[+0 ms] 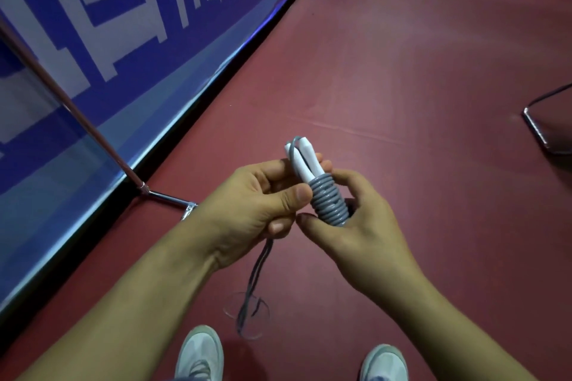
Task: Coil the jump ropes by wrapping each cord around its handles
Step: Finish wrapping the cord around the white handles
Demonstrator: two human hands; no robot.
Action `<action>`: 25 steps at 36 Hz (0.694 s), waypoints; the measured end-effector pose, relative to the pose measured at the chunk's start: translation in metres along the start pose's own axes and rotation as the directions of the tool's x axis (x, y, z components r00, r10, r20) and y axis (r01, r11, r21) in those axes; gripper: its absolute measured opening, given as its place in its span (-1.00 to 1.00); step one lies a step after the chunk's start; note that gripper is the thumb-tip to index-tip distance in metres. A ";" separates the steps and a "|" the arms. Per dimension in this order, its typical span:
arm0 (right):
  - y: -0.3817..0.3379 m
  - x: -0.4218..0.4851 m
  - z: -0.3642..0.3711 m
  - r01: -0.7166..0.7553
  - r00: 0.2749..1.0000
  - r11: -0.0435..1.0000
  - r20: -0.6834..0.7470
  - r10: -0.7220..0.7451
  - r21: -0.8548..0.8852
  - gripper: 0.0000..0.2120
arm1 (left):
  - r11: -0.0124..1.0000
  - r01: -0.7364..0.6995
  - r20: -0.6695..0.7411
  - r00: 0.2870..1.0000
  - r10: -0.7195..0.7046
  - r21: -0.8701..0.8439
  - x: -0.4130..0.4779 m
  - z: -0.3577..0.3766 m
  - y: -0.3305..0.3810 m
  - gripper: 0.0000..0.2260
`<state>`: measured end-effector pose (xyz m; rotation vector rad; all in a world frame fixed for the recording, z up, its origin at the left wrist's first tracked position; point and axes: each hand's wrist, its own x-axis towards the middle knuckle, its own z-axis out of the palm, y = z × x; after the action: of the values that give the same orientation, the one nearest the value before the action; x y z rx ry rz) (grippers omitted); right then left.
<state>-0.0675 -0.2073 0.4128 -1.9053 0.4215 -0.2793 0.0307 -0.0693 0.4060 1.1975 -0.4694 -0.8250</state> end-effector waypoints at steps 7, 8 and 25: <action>-0.003 -0.003 0.003 0.153 0.987 0.983 -0.028 -0.156 -0.104 -0.54 | 0.997 0.042 -0.039 0.998 -0.045 -0.072 0.000 -0.005 -0.002 -0.48; -0.003 -0.004 0.003 0.157 0.986 0.983 -0.039 -0.161 -0.092 -0.57 | 0.994 0.046 -0.024 0.999 -0.049 -0.101 -0.001 -0.004 -0.001 -0.49; -0.010 -0.005 -0.004 -0.281 0.899 0.781 0.439 0.009 0.559 -0.55 | 0.998 -0.038 0.179 0.983 0.047 -0.052 -0.004 -0.011 0.013 -0.57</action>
<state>-0.0722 -0.2052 0.4232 -1.2253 0.1553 0.1015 0.0395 -0.0575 0.4150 1.0697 -0.6175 -0.9070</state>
